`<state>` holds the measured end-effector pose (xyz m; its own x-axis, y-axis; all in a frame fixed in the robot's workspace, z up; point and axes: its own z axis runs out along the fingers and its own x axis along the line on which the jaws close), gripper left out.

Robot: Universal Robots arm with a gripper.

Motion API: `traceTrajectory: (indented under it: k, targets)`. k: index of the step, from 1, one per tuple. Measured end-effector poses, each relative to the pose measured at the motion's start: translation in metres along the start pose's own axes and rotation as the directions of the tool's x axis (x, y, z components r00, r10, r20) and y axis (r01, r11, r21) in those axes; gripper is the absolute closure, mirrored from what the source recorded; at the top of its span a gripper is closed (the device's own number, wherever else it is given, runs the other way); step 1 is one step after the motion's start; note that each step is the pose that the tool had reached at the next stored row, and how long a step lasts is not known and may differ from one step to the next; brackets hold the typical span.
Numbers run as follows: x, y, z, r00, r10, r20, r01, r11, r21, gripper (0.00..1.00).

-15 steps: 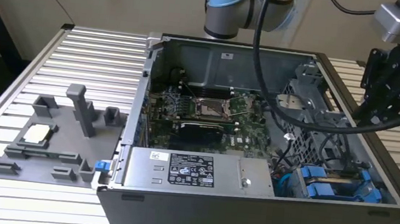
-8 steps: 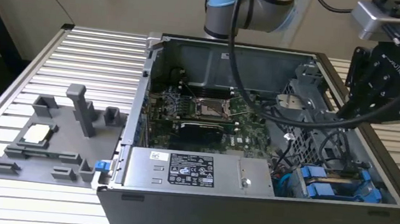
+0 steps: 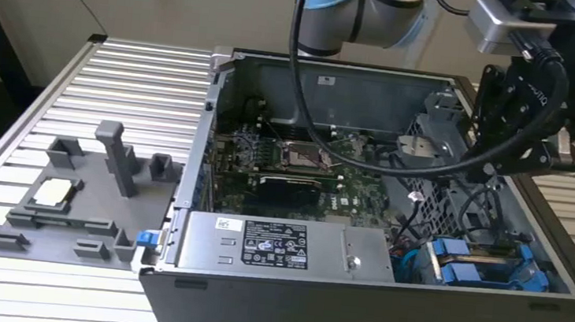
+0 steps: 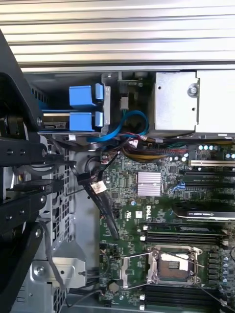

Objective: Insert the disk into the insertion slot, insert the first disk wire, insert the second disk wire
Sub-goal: 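Insert the second disk wire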

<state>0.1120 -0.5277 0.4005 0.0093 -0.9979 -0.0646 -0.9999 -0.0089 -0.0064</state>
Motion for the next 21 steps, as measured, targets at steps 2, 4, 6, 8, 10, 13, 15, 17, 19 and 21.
traceTrajectory:
  k: [2,4,6,8,10,13,15,17,19,21]
  targets:
    - [-0.0001,0.0068,0.0003,1.0,0.0,0.0,0.0,1.0,0.0,0.73]
    - [-0.0004,0.0126,0.0007,1.0,0.0,0.0001,0.0,1.0,0.0,0.73]
    - [-0.0008,0.0174,0.0011,1.0,0.0,0.0,0.0,1.0,0.0003,0.73]
    - [-0.0018,0.0231,0.0017,1.0,0.0,-0.0008,0.0,1.0,0.002,0.73]
    - [-0.0037,0.0282,0.0027,1.0,0.0,-0.0047,0.0,1.0,0.0059,0.73]
    - [-0.0058,0.034,0.0046,1.0,-0.001,-0.0088,0.001,0.9998,0.0195,0.73]
    - [-0.008,0.0405,0.0067,0.9998,-0.003,-0.0185,0.004,0.9987,0.0499,0.73]
    - [-0.0086,0.0424,0.0074,0.9996,-0.004,-0.0281,0.006,0.9976,0.0685,0.73]
    - [-0.0086,0.0433,0.0081,0.9993,-0.004,-0.0361,0.007,0.9966,0.0819,0.73]
    - [-0.0093,0.0444,0.0092,0.999,-0.005,-0.0447,0.009,0.9954,0.0951,0.73]
